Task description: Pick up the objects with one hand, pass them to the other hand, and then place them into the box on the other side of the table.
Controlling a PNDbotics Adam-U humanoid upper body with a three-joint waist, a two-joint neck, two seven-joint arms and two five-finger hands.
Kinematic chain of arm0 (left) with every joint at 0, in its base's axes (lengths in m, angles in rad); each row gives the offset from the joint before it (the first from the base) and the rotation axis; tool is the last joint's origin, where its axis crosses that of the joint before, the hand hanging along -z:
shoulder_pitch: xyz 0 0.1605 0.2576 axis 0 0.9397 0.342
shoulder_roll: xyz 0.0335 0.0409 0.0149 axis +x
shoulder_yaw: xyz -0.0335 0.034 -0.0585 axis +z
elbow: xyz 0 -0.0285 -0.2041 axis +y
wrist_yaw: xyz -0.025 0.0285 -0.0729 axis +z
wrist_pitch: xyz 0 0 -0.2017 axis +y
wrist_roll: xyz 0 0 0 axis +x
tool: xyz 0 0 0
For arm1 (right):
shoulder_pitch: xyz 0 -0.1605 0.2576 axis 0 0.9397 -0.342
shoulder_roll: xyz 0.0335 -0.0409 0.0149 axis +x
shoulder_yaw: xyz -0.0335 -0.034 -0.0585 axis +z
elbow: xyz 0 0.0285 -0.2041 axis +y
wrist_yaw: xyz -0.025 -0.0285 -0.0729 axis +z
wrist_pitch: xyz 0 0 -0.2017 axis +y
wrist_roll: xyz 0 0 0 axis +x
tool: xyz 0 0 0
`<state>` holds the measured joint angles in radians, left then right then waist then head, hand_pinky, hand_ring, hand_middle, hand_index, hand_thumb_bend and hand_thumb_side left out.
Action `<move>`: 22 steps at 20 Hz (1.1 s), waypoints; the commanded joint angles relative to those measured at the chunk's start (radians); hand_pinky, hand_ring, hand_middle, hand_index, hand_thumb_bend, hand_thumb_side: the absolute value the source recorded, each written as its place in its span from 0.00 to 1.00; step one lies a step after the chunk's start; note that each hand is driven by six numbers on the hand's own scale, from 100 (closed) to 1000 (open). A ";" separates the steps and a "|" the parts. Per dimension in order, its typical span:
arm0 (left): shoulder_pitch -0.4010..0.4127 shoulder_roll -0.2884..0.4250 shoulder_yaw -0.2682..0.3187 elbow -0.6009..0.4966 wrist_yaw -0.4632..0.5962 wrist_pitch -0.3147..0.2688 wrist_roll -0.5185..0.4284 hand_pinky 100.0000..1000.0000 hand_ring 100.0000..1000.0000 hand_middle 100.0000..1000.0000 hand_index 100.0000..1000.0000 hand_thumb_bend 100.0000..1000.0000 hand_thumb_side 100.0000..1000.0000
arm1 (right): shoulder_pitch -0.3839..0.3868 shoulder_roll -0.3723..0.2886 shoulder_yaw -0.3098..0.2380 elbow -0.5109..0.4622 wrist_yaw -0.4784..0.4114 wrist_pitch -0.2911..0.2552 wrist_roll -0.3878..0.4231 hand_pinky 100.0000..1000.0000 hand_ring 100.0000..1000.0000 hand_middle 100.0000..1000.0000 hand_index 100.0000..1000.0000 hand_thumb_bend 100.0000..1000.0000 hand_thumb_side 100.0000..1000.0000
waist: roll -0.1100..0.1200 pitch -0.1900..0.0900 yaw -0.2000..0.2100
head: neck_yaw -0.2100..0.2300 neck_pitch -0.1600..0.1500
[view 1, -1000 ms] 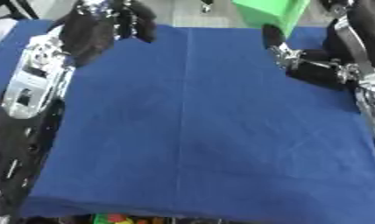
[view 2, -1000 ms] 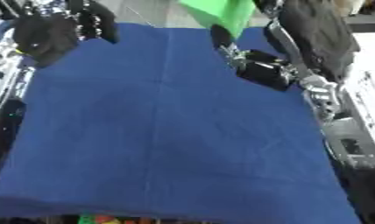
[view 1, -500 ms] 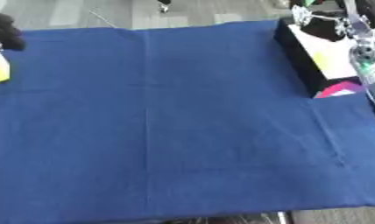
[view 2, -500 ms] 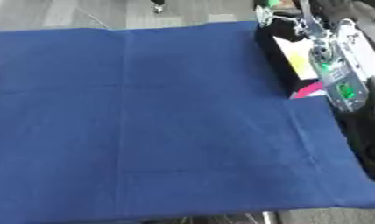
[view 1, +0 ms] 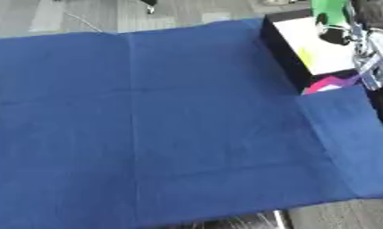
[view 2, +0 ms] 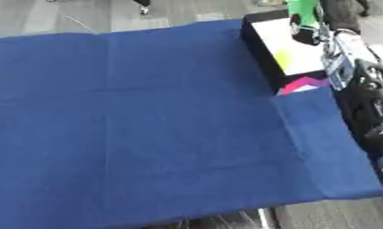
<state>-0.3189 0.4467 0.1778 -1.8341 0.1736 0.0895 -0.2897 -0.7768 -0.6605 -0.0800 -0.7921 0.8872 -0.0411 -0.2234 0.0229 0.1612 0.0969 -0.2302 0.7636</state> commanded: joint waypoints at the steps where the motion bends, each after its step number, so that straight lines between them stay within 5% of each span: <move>1: -0.001 0.015 0.025 -0.026 -0.016 0.001 0.012 0.71 0.57 0.53 0.68 0.06 0.97 | -0.018 -0.054 -0.026 0.041 0.011 -0.025 0.003 0.99 1.00 1.00 1.00 0.00 0.54 | -0.002 -0.015 0.001 | 0.000 -0.002; 7: 0.013 0.016 0.039 -0.026 -0.046 -0.002 0.011 0.71 0.57 0.53 0.68 0.05 0.98 | 0.039 -0.078 -0.049 -0.041 -0.004 -0.031 -0.023 1.00 1.00 1.00 1.00 0.00 0.65 | -0.004 -0.014 0.001 | 0.022 -0.002; 12: 0.012 0.026 0.053 -0.022 -0.077 -0.010 0.027 0.71 0.57 0.53 0.68 0.04 0.96 | 0.097 -0.090 -0.079 -0.195 -0.030 -0.020 -0.083 1.00 1.00 1.00 1.00 0.00 0.49 | 0.000 -0.011 -0.005 | 0.073 -0.006; 17: -0.011 0.080 0.079 0.012 -0.170 -0.036 0.093 0.71 0.58 0.54 0.68 0.04 0.87 | 0.192 -0.075 -0.092 -0.480 -0.041 -0.005 -0.213 0.89 0.90 0.91 0.98 0.00 0.08 | 0.008 -0.008 -0.019 | 0.223 -0.013; 22: -0.051 0.207 0.070 0.132 -0.359 -0.090 0.185 0.72 0.61 0.57 0.71 0.08 0.72 | 0.300 -0.038 -0.057 -0.743 -0.057 -0.058 -0.211 0.85 0.85 0.88 0.97 0.00 0.00 | 0.023 -0.010 -0.036 | 0.389 -0.025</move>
<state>-0.3536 0.5847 0.2416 -1.7211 -0.1390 0.0129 -0.1280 -0.4691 -0.6811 -0.1397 -1.4593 0.8379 -0.0841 -0.4342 0.0476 0.1633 0.0598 0.1211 0.7525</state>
